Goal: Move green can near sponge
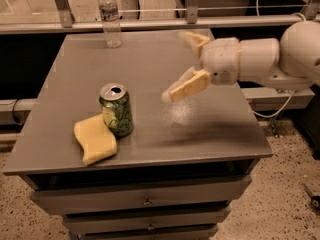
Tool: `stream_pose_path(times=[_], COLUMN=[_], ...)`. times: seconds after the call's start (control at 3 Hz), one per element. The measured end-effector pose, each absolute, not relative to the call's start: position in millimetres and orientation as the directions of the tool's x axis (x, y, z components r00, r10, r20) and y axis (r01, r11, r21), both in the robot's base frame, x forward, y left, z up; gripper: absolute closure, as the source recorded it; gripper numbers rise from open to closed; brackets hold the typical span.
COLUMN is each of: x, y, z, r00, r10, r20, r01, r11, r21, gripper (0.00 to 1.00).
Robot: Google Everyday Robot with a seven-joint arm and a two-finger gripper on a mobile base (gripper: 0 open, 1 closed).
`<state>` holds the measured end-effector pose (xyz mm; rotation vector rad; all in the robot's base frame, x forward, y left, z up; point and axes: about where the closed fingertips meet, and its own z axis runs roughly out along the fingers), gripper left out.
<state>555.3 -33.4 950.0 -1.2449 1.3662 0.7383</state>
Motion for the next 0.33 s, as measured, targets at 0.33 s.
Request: stream_pose_path(times=[0.33], x=[564.7], y=[-46.4], z=[971.6], r00=[0.173], r10=[-0.258], r20=[-0.951], r01=[-0.926], r11=[0.286], r21=[-0.246], gripper=[0.0])
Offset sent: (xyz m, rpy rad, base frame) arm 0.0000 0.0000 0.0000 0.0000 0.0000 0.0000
